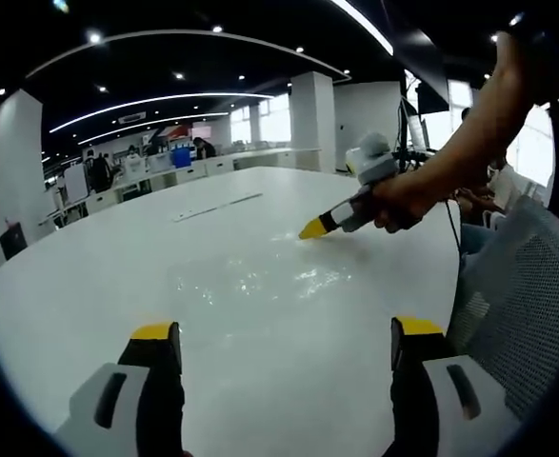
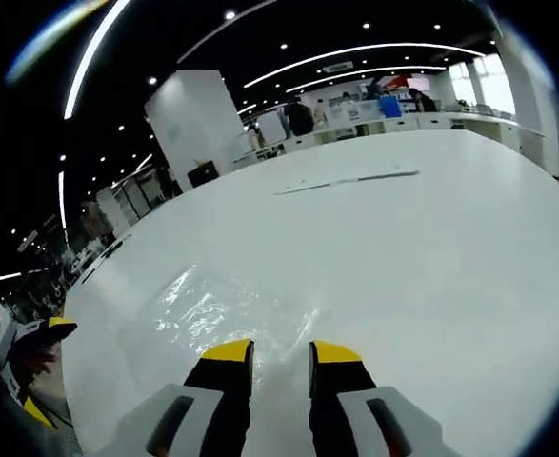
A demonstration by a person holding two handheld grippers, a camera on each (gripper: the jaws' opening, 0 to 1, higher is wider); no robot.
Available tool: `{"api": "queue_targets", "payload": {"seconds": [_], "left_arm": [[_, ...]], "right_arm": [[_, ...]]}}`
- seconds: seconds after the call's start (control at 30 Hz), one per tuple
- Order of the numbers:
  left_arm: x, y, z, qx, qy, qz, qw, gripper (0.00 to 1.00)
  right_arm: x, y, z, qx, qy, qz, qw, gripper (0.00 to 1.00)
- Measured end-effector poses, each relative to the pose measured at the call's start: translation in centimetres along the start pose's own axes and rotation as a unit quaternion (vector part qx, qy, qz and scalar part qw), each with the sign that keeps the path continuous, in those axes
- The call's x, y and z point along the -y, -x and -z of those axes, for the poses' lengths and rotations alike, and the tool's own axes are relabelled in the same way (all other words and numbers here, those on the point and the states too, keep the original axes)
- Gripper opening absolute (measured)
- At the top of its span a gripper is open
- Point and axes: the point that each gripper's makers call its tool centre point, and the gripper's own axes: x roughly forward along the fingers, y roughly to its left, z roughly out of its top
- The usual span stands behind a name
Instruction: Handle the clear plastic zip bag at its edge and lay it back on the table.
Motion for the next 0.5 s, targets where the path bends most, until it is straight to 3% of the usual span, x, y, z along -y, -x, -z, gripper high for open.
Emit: {"api": "queue_targets", "payload": {"seconds": [0.2, 0.5], "left_arm": [[0.1, -0.1, 0.0, 0.000, -0.002, 0.001, 1.0000, 0.89], [0.5, -0.4, -0.1, -0.006, -0.013, 0.006, 0.9999, 0.86]], "right_arm": [[0.1, 0.2, 0.1, -0.004, 0.002, 0.006, 1.0000, 0.00], [-1.1, 1.3, 0.4, 0.011, -0.029, 0.001, 0.9995, 0.00]]}}
